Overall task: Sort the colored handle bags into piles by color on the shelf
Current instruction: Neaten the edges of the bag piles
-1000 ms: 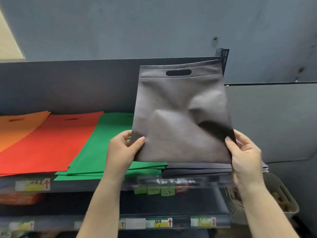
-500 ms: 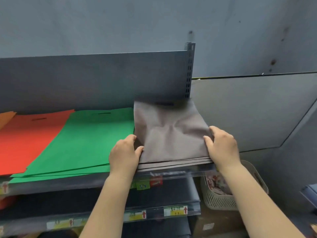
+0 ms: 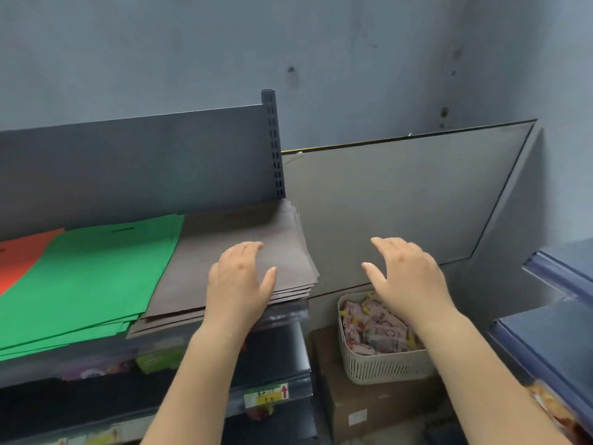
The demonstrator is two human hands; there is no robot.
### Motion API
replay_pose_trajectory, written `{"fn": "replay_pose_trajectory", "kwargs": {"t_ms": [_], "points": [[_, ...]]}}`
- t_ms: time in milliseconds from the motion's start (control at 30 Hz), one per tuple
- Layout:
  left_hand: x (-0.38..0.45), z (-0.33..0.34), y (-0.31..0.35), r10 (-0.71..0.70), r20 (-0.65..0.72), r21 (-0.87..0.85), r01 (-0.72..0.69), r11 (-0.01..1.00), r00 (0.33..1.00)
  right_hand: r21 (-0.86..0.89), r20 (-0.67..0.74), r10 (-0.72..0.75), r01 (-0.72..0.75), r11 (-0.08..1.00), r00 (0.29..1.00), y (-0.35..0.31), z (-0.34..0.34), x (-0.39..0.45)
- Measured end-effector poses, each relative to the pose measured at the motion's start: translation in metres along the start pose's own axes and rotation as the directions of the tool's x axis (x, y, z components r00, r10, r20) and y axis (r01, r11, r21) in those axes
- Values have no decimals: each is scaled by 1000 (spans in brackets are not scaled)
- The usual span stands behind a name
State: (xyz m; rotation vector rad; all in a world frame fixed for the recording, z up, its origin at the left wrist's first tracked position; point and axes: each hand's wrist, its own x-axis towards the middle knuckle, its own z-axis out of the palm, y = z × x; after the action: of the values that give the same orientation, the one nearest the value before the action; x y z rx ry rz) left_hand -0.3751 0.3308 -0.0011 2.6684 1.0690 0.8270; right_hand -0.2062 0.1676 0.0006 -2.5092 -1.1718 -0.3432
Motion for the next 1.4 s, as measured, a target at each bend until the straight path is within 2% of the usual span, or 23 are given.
{"fn": "replay_pose_trajectory", "kwargs": {"t_ms": [133, 233, 400, 567, 1000, 1200, 1300, 1400], "points": [[1, 27, 72, 195, 45, 0, -196, 981, 980, -119, 28, 78, -74, 990, 997, 63, -26, -26], [-7, 52, 133, 329, 57, -66, -326, 943, 942, -179, 29, 167, -159, 971, 986, 112, -41, -52], [-27, 90, 228, 522, 98, -154, -505, 849, 847, -258, -22, 329, -324, 910, 944, 191, -70, -102], [-46, 118, 303, 643, 134, -203, -614, 763, 754, -330, -82, 478, -477, 815, 874, 248, -97, -155], [-61, 176, 429, 831, 220, -380, -739, 556, 512, -261, -163, 770, -779, 570, 617, 326, -132, -225], [-49, 209, 470, 874, 247, -428, -763, 485, 418, -132, -173, 881, -897, 423, 441, 353, -134, -233], [-48, 220, 483, 890, 231, -481, -749, 456, 393, -31, -218, 906, -931, 365, 362, 362, -131, -235], [-52, 228, 488, 906, 214, -530, -736, 422, 365, 73, -287, 927, -960, 271, 240, 367, -129, -236]]}}
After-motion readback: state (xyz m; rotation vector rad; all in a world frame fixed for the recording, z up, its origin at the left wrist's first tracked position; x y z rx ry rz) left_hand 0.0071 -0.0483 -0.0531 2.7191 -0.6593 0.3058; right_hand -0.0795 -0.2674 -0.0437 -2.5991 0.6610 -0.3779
